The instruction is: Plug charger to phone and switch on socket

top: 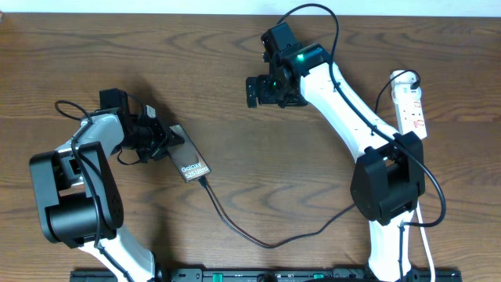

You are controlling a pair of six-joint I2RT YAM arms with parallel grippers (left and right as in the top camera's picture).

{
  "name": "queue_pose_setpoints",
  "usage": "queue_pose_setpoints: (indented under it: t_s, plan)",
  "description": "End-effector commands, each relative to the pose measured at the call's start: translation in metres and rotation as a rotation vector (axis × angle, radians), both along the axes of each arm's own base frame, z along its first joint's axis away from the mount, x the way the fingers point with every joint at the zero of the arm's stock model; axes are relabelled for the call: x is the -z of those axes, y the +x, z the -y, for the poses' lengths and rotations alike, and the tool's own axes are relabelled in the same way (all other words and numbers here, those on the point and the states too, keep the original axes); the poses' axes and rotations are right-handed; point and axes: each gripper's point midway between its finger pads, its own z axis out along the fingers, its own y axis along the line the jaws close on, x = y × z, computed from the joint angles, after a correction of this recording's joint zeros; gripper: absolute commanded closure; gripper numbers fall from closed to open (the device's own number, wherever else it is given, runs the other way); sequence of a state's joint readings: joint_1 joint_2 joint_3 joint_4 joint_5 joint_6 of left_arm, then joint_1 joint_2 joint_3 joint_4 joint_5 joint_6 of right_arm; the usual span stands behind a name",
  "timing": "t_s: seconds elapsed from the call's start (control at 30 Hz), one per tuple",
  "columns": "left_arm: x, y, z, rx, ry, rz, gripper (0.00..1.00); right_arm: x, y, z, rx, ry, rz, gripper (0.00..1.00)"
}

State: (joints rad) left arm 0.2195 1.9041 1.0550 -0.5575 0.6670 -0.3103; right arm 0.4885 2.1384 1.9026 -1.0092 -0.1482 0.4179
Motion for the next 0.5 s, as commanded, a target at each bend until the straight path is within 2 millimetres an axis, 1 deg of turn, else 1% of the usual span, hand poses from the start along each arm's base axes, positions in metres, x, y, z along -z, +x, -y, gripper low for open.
queue_pose_setpoints:
  t_s: [0.0, 0.07, 0.3, 0.37, 0.47]
  plan:
    - [0.029, -0.025, -0.013, -0.002, 0.103, -0.125, 0.66, -0.008, 0.004, -0.002, 0.014, 0.004, 0.021, 0.01]
    - [0.03, -0.028, -0.015, -0.001, 0.117, -0.14, 0.66, -0.008, 0.004, -0.002, 0.014, 0.004, 0.022, 0.01]
    - [0.031, -0.029, -0.015, -0.002, 0.119, -0.147, 0.66, -0.008, 0.004, -0.002, 0.014, 0.004, 0.021, 0.01]
    - [0.032, -0.032, -0.019, -0.008, 0.141, -0.165, 0.65, -0.008, 0.004, -0.002, 0.014, 0.004, 0.021, 0.01]
    - [0.034, -0.036, -0.021, -0.007, 0.159, -0.183, 0.61, -0.008, 0.004, -0.002, 0.014, 0.004, 0.021, 0.01]
